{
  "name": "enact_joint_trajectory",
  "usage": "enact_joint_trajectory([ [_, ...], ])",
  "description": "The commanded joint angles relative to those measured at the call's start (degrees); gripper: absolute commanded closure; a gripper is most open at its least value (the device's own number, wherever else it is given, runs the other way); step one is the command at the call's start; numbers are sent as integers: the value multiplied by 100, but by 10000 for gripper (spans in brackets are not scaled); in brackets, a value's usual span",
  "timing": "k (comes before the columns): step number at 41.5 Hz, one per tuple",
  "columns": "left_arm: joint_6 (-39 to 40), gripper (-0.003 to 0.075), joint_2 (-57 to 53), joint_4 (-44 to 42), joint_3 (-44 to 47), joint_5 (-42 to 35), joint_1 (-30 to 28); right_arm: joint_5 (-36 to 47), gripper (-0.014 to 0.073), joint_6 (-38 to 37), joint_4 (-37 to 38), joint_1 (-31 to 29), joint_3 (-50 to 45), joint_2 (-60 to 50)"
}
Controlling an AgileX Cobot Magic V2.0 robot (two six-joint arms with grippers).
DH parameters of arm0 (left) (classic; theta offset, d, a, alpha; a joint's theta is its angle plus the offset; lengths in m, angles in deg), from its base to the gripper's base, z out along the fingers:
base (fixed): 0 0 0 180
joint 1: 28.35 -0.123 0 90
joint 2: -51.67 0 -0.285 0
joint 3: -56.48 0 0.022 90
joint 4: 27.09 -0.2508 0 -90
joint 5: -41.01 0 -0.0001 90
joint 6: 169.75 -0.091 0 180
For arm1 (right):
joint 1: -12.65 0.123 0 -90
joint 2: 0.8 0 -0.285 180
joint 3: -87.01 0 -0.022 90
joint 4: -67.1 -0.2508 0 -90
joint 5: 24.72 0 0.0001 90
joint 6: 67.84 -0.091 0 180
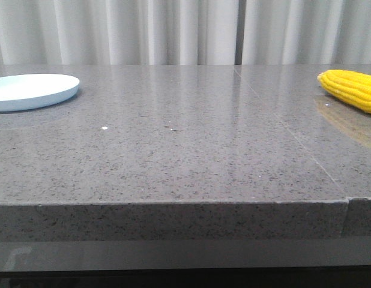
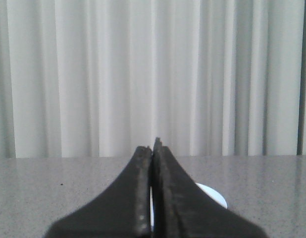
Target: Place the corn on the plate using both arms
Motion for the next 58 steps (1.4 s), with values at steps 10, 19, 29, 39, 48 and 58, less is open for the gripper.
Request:
enact_joint_trajectory([
  [10, 54, 740, 1438, 29, -2050, 1369, -6, -1165, 661, 27, 32, -27, 1709, 1550],
  [19, 54, 740, 2225, 29, -2301, 1993, -6, -1746, 661, 27, 37, -27, 2007, 2622],
  [29, 54, 741, 2773, 29, -2301, 2194, -6, -1743, 661, 27, 37, -27, 2007, 3403],
  [39, 12, 738, 3051, 7, -2301, 2343, -6, -1789, 646, 229, 98, -27, 2007, 3782],
  [48, 3, 434, 3207, -134, -2301, 2357, -6, -1806, 211, 264, 98, -27, 2007, 3856],
  [58, 3, 166, 3551, -134, -2328, 2346, -6, -1752, -53, 264, 98, -27, 2007, 3856],
])
